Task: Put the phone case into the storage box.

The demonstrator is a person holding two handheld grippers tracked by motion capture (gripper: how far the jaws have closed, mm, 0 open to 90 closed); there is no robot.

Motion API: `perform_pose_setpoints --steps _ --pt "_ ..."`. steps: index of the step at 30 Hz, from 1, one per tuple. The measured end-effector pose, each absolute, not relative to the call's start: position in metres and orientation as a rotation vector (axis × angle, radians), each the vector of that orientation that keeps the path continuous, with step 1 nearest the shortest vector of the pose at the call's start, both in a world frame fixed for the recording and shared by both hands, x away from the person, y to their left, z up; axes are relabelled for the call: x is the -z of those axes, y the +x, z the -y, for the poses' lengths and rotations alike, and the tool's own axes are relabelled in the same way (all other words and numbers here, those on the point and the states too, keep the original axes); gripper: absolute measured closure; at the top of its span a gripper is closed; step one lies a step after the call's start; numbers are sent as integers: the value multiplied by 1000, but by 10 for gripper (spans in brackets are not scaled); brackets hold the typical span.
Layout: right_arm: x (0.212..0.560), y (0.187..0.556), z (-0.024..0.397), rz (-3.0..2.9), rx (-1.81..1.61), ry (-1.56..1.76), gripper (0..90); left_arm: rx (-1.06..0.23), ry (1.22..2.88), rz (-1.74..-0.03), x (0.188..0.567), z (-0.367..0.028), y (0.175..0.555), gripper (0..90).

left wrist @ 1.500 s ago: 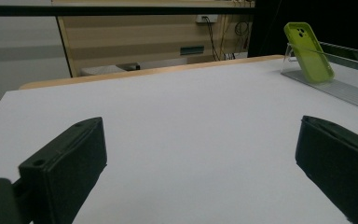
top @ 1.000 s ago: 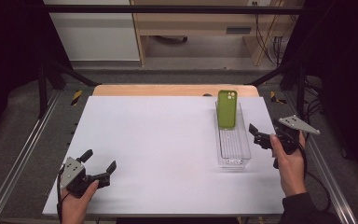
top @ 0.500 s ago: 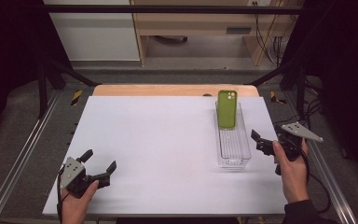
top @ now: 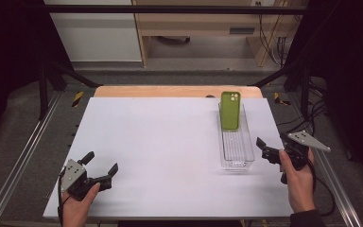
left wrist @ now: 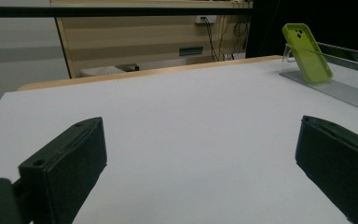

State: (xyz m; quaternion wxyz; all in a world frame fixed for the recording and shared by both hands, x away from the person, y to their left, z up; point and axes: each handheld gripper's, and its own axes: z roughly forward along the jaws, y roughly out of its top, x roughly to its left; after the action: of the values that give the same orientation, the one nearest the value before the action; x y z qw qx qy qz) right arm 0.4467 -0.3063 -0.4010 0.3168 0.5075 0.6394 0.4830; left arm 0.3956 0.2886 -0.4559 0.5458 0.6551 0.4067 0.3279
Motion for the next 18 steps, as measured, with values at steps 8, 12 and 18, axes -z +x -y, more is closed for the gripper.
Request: perform_pose_setpoints --steps 8,12,18 --pt "405 437 306 -1680 -1287 1334 59 -776 1553 -967 456 -289 396 13" --pt "407 433 306 -1685 -1298 1328 59 -775 1553 -967 456 -289 395 13" --pt "410 425 304 -1691 -1312 1319 58 -774 1553 -967 456 -289 395 13"
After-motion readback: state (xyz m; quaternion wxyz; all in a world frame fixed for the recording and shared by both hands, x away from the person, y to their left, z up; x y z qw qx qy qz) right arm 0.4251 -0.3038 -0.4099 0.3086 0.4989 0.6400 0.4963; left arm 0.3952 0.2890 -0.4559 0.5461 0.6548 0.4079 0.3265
